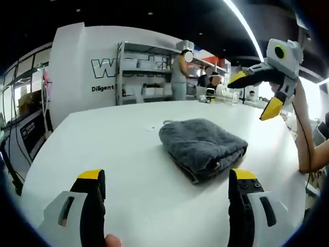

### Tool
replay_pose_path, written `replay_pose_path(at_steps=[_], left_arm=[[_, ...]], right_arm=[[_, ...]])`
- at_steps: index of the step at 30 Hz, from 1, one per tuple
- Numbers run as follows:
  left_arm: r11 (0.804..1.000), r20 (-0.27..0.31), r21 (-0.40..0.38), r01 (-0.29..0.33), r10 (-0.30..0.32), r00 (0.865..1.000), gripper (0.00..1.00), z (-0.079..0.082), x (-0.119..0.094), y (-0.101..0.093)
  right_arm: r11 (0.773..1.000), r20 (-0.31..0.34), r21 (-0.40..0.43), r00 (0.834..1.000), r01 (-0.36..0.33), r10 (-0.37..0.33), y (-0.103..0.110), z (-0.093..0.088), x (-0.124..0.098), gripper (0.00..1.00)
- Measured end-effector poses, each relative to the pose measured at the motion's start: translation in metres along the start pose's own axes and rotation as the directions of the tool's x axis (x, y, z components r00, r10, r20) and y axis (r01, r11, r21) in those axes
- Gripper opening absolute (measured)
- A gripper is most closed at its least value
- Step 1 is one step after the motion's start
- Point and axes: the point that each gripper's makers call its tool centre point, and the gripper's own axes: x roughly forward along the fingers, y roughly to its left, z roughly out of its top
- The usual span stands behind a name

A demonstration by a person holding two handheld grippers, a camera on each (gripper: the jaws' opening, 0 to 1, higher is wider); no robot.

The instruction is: Open the folded towel by lifting each exposed corner and separating the folded layers until the towel lies flat within the target outline without major curled edges

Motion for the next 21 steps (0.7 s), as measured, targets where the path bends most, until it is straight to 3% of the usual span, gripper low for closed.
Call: replay_pose_path(at_steps=[1,3,21], left_arm=[[1.000,0.002,0.001,-0.001,0.001,1.000,0.98,0.000,0.000,0.000],[1.000,0.005,-0.005,-0.003,0.003,1.000,0.98,0.000,0.000,0.001],[0.999,-0.002,-0.035,-0.016,0.016,1.000,0.98,-0.004,-0.001,0.008]], right_arm=[[1.000,-0.009,-0.004,1.000,-0.003,0.003,-0.007,0.001,0.006,0.43],[0.999,-0.027,-0.019,0.999,-0.030,0.029,0.004,-0.005,0.013,0.31],[0.981,-0.114,-0.121,0.984,-0.151,0.137,0.044,-0.026,0.055,0.20]])
